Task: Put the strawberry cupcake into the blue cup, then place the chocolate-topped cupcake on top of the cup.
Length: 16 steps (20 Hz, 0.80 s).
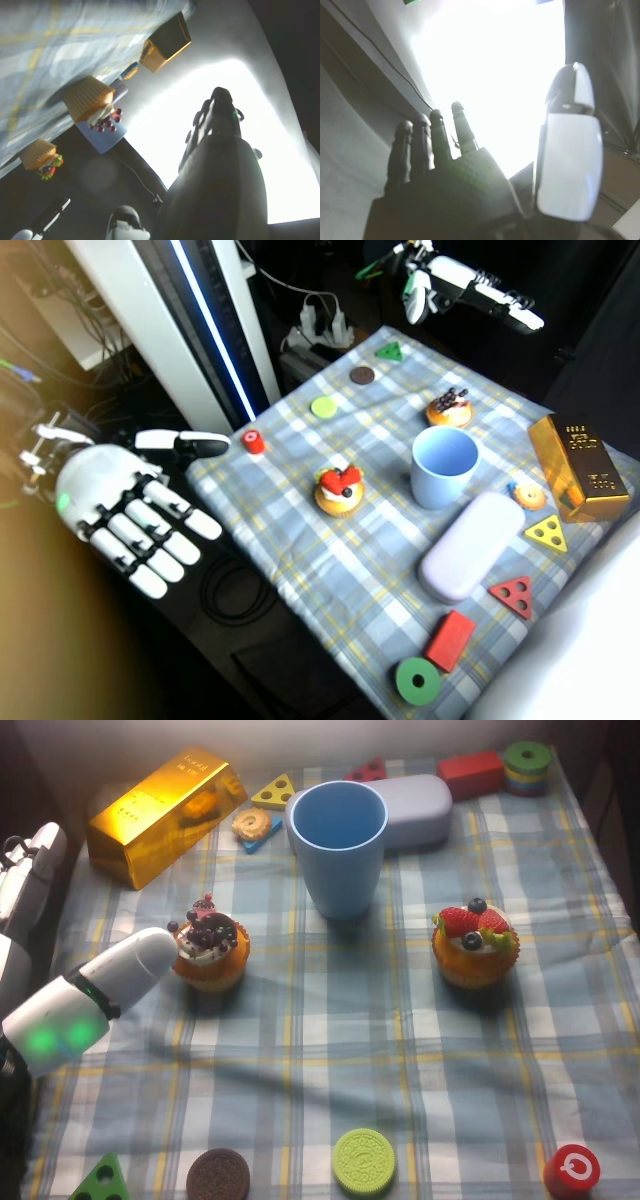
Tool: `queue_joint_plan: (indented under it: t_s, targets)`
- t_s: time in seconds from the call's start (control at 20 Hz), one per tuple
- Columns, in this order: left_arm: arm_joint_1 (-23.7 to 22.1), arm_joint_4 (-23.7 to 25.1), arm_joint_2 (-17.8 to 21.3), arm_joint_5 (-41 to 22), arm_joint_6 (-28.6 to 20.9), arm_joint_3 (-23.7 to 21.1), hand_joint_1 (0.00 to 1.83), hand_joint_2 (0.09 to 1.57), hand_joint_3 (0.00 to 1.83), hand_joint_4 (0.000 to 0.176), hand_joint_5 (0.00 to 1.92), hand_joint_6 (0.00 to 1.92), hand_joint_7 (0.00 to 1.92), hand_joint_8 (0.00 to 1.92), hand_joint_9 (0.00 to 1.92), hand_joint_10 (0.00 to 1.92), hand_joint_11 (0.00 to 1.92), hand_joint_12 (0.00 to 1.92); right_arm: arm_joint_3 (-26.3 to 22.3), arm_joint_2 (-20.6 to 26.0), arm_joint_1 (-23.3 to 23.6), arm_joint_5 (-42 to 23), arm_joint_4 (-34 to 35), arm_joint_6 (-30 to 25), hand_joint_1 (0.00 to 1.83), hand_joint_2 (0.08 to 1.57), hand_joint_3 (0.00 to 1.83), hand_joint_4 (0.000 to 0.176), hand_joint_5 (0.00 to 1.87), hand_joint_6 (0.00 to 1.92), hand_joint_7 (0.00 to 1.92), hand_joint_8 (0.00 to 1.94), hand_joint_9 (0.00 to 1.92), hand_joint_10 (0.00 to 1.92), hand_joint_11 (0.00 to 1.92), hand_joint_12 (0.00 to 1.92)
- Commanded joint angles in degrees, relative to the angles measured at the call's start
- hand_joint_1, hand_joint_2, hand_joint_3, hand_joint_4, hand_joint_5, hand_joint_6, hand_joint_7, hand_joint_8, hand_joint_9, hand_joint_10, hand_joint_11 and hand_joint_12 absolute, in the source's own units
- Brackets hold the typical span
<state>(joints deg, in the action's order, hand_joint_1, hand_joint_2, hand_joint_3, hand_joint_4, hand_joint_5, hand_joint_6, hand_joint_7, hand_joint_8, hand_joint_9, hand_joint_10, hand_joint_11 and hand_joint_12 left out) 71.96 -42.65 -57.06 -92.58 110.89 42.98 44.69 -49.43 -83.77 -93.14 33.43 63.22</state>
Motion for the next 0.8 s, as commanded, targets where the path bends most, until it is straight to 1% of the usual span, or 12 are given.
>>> queue_joint_plan:
  t_s: [0.0,0.1,0.15,0.25,0.3,0.45,0.5,0.55,0.6,0.65,0.7,0.75]
  targets:
    - [-0.4,2.4,-0.3,-6.8,-0.4,0.3,0.0,0.88,0.03,0.041,0.05,0.0,0.06,0.0,0.0,0.0,0.0,0.0,0.4,0.1,0.2,-7.6,-0.9,-0.6,0.1,1.08,0.02,0.016,0.0,0.0,0.0,0.0,0.0,0.0,0.0,0.0]
    - [-0.4,2.5,-0.1,-6.8,-0.3,0.1,0.0,0.94,0.02,0.0,0.08,0.0,0.09,0.01,0.04,0.01,0.0,0.0,0.5,0.2,0.2,-7.4,-1.7,-0.8,0.09,1.08,0.01,0.032,0.0,0.0,0.0,0.0,0.0,0.0,0.02,0.01]
    - [-0.5,2.5,0.0,-6.8,-0.3,0.1,0.0,0.92,0.0,0.016,0.07,0.0,0.07,0.0,0.02,0.0,0.0,0.0,0.6,0.2,0.3,-6.9,-2.0,-1.0,0.1,1.07,0.01,0.044,0.0,0.0,0.0,0.0,0.0,0.0,0.0,0.0]
    - [-0.6,2.5,0.1,-6.8,-0.3,0.0,0.0,0.92,0.0,0.002,0.07,0.0,0.08,0.01,0.03,0.01,0.0,0.0,1.3,0.5,0.8,-5.5,-3.5,-3.0,0.19,1.02,0.0,0.055,0.0,0.0,0.0,0.0,0.0,0.0,0.0,0.0]
    - [-0.6,2.5,0.3,-6.8,-0.1,-0.1,0.0,0.9,0.0,0.0,0.07,0.0,0.06,0.0,0.02,0.0,0.0,0.0,2.6,1.1,2.5,-2.3,-6.4,-5.0,0.24,0.89,0.0,0.046,0.0,0.0,0.01,0.0,0.02,0.0,0.06,0.03]
    - [-1.0,2.5,0.4,-6.8,1.5,-0.4,0.0,0.9,0.0,0.0,0.05,0.0,0.05,0.0,0.0,0.0,0.0,0.0,3.8,2.0,5.5,2.4,-10.1,-5.6,0.28,0.82,0.0,0.047,0.0,0.0,0.01,0.0,0.05,0.01,0.09,0.06]
    - [-1.0,2.5,0.4,-6.8,1.5,-0.4,0.0,0.89,0.0,0.0,0.05,0.0,0.05,0.0,0.0,0.0,0.0,0.0,4.4,2.3,6.7,4.4,-11.2,-5.6,0.3,0.8,0.0,0.07,0.01,0.0,0.0,0.0,0.01,0.0,0.02,0.01]
    - [-1.1,2.5,0.3,-6.8,1.5,-0.4,0.0,0.89,0.0,0.001,0.05,0.0,0.05,0.0,0.0,0.0,0.0,0.0,5.0,2.6,7.6,6.1,-12.3,-6.1,0.32,0.81,0.0,0.061,0.04,0.01,0.04,0.01,0.0,0.0,0.0,0.0]
    - [-1.1,2.6,0.3,-6.8,1.5,-0.4,0.0,0.89,0.0,0.0,0.06,0.0,0.07,0.01,0.01,0.0,0.0,0.0,5.7,3.1,8.5,8.0,-13.6,-6.9,0.35,0.82,0.0,0.088,0.14,0.02,0.14,0.02,0.0,0.0,0.0,0.0]
    - [-1.2,2.6,0.4,-6.8,1.5,-0.4,0.0,0.89,0.0,0.0,0.06,0.0,0.07,0.01,0.01,0.0,0.0,0.0,6.2,3.7,9.4,10.0,-15.0,-8.0,0.35,0.82,0.0,0.088,0.14,0.02,0.14,0.02,0.0,0.0,0.0,0.0]
    - [-1.3,2.5,0.4,-6.7,1.6,-0.5,0.0,0.88,0.0,0.013,0.04,0.0,0.04,0.0,0.0,0.0,0.0,0.0,7.2,4.6,10.9,13.4,-17.3,-10.7,0.33,0.87,0.02,0.104,0.13,0.01,0.14,0.01,0.0,0.0,0.0,0.0]
    - [-1.2,2.5,0.6,-6.8,1.6,-0.6,0.0,0.88,0.0,0.014,0.05,0.01,0.05,0.0,0.0,0.0,0.0,0.0,9.1,5.0,13.2,17.8,-20.4,-15.0,0.31,0.9,0.01,0.108,0.15,0.0,0.22,0.01,0.12,0.02,0.0,0.0]
